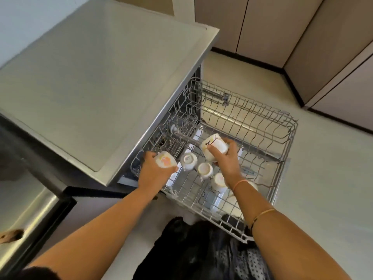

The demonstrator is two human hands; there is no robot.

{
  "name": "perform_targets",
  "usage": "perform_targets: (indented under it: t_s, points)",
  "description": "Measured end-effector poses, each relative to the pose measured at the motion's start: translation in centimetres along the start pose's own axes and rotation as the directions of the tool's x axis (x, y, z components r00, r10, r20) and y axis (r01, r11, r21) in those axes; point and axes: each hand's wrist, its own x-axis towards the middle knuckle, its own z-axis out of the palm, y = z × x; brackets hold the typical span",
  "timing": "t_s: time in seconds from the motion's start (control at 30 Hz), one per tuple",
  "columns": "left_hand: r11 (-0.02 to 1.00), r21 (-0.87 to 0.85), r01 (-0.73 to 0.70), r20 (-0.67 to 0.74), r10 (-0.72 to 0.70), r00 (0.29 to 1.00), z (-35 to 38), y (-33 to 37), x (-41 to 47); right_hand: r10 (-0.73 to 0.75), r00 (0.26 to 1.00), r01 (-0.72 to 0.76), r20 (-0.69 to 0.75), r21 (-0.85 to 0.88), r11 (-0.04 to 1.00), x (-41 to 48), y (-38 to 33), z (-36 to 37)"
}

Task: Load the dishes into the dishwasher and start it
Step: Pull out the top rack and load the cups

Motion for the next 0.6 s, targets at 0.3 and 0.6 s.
perform_targets:
  t_s: [0.3,0.6]
  points:
    - [0.985,0.091,-0.149,-0.091,0.158,0.983,4.6,-3.4,4.1,0.017,0.995,-0.008,-0.102,0.083,0.997,2.6,6.1,-0.2]
    - [0.963,0.129,-0.236,-0.213,0.26,0.942,7.2,-2.2,6.6,-0.088,0.962,0.049,-0.258,-0.153,0.987,4.5,8.2,-3.6]
